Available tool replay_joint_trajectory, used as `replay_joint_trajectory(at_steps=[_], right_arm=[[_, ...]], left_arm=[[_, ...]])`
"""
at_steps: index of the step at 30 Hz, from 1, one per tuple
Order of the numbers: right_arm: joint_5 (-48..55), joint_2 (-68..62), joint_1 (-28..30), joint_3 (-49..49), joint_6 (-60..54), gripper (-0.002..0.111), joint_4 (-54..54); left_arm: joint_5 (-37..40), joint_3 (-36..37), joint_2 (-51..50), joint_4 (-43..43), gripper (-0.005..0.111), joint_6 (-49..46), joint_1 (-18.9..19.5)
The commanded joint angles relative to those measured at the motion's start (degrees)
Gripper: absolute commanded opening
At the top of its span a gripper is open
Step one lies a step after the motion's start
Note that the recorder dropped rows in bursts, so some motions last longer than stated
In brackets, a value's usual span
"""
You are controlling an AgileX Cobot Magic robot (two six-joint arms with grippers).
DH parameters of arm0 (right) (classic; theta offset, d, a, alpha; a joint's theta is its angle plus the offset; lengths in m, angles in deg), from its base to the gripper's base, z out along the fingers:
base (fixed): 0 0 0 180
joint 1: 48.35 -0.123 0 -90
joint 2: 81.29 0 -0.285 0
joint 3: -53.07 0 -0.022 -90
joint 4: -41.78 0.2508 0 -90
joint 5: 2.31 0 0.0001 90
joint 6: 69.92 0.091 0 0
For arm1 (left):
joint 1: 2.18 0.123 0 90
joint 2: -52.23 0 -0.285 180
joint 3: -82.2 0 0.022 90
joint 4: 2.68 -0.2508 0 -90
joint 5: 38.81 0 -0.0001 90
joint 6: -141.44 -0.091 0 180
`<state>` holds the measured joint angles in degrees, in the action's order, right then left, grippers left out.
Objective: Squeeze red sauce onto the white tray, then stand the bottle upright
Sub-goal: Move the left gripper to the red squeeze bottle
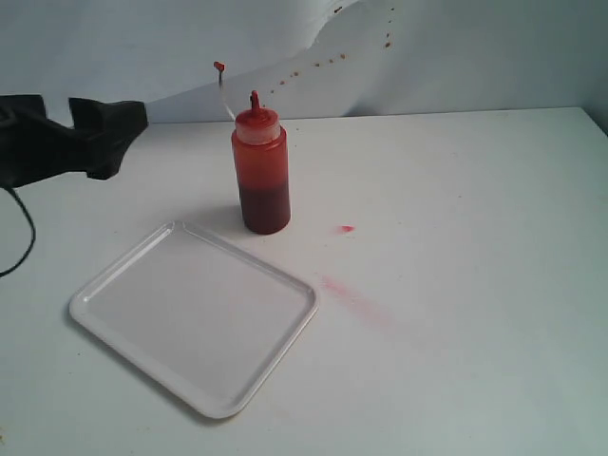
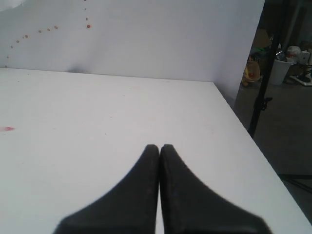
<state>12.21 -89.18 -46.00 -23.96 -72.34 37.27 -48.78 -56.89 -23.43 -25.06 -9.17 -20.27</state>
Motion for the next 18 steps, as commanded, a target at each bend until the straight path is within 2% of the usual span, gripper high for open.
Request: replay_joint_trajectory(at_steps=[1, 6, 8, 14, 17, 18], right_arm=[[-0.08, 0.1, 0.37, -0.19, -0.3, 0.0, -0.14], [-0.08, 0.1, 0.37, -0.19, -0.3, 0.0, -0.14], [-0.08, 0.1, 0.37, -0.19, -0.3, 0.0, -0.14], [-0.08, 0.1, 0.37, -0.19, -0.3, 0.0, -0.14], [-0.08, 0.1, 0.37, -0.19, -0.3, 0.0, -0.14], [-0.08, 0.1, 0.37, -0.19, -0.3, 0.0, -0.14]], left_arm=[[-11.78, 0.54, -6.36, -0.99, 0.104, -0.69, -1.91], [-14.57, 0.56, -14.53, 3.17, 0.104, -1.04, -1.91], [-18.11, 0.56, -17.55, 3.63, 0.104, -1.18, -1.91], [-36.65, 0.56, -29.55, 4.13, 0.104, -4.31, -1.91], [-44.59, 0.56, -35.74, 7.39, 0.104, -6.49, -1.91], [-49.97, 0.56, -40.22, 9.76, 0.104, -10.12, -1.91]])
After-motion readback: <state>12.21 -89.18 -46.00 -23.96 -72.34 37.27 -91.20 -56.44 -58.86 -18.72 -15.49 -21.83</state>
